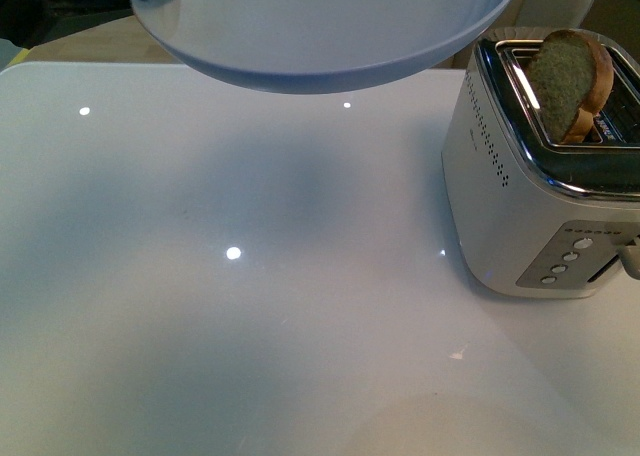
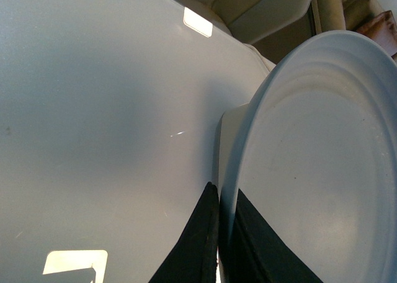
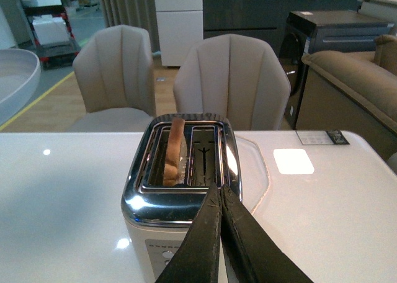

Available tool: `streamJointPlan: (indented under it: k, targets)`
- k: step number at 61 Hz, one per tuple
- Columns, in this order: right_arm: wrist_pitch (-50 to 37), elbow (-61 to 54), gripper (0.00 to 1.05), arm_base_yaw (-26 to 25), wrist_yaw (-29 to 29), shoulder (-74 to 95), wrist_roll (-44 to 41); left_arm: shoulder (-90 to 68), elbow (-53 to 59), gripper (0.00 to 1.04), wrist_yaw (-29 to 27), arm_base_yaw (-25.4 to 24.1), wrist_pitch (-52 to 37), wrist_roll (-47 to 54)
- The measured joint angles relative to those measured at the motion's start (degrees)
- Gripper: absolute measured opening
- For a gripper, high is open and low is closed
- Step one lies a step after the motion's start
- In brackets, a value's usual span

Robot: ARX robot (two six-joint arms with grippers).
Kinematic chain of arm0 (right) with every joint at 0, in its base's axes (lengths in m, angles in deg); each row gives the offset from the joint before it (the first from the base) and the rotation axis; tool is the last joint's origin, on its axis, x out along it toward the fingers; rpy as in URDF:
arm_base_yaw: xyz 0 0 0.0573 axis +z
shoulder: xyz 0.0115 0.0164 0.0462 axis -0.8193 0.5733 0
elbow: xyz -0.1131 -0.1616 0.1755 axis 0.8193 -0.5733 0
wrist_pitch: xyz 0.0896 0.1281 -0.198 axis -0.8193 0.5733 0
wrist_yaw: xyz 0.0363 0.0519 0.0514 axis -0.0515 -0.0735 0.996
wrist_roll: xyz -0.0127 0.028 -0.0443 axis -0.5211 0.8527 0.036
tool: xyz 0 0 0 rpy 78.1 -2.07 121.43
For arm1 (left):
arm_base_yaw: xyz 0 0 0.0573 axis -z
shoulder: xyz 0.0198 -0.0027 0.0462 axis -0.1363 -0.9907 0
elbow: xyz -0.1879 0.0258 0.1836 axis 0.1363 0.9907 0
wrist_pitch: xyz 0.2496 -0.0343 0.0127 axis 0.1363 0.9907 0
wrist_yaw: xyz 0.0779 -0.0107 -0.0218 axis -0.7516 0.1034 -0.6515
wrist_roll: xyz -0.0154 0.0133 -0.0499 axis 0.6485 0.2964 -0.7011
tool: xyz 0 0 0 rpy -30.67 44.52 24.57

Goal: Left arm holds plate, right arm toasts bread

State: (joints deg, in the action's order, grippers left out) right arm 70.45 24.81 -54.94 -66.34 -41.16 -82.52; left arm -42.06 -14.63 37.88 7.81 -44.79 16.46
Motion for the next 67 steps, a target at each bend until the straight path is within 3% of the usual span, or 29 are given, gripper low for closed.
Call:
streamJointPlan:
  k: [7,41,67]
  targets:
    - [0.04,0.0,0.04,0.0,-0.02,-0.11,-0.07,0.0,0.02,0.03,-0.04,0.0,0.0,0.0]
    - [0.07,0.0,0.97,0.0,-0.02,-0.15,-0.04,0.0,0.04,0.03,0.0,0.0,0.0,-0.02]
    - [0.07,0.0,0.96,0.0,-0.02,-0.15,-0.07,0.0,0.04,0.03,0.31,-0.09,-0.13,0.0]
